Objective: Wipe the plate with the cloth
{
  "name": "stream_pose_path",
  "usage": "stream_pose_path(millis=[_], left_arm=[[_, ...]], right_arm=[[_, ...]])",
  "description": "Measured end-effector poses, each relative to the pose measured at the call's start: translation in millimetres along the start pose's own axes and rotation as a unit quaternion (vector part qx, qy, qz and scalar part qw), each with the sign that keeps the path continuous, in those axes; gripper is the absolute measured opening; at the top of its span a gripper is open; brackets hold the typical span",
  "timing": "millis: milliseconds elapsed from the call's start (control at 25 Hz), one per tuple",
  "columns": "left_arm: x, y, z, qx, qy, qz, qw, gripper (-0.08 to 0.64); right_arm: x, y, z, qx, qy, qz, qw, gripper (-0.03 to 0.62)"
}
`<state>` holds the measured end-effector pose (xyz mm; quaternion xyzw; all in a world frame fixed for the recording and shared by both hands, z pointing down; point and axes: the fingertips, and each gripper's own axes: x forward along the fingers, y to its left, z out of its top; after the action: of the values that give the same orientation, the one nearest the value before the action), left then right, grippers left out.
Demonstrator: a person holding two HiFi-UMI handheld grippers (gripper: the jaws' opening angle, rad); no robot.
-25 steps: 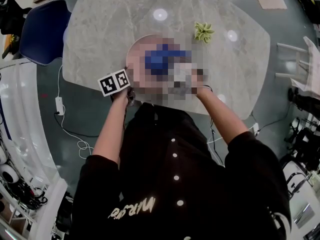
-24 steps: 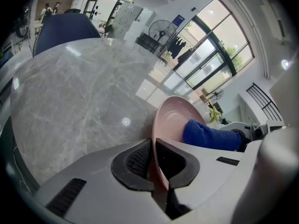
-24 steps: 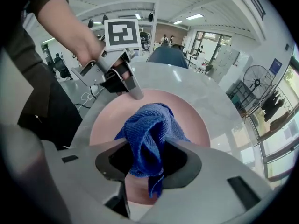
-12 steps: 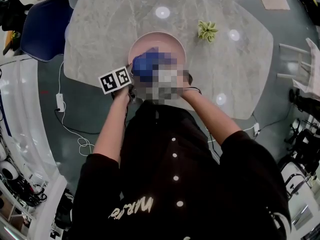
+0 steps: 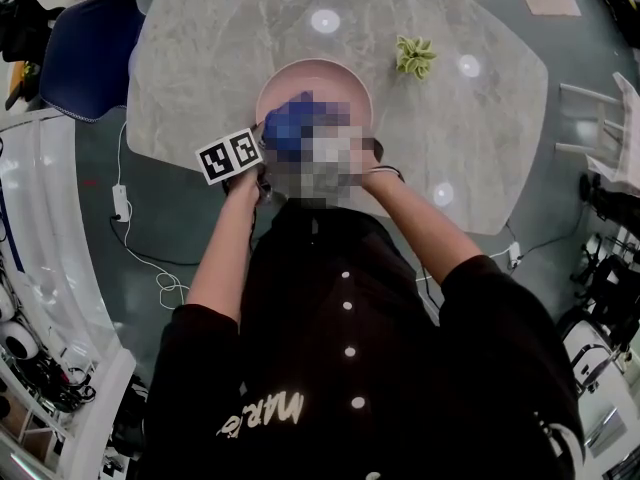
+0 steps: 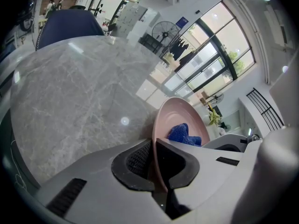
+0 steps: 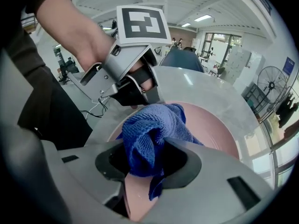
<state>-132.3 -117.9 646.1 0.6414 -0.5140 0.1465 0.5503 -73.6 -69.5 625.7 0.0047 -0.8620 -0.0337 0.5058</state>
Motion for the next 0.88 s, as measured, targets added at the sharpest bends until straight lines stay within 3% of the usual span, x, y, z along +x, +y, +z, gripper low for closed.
stream_pose_path(millis=[320, 880], left_arm=[[-2.2, -0.4, 1.2, -0.003, -0.004, 0.013, 0.9999, 0.029], [-1.1, -0.2, 0.6, 0.010, -0.001, 0.015, 0.9998, 0.029]], right_arm=[[-3.4, 16.6, -6.7, -0.071, 0.018, 0.021, 0.997, 0.149], [-7.4, 31.6, -25.5, -0.130, 0.037, 0.062, 0.989, 0.149]])
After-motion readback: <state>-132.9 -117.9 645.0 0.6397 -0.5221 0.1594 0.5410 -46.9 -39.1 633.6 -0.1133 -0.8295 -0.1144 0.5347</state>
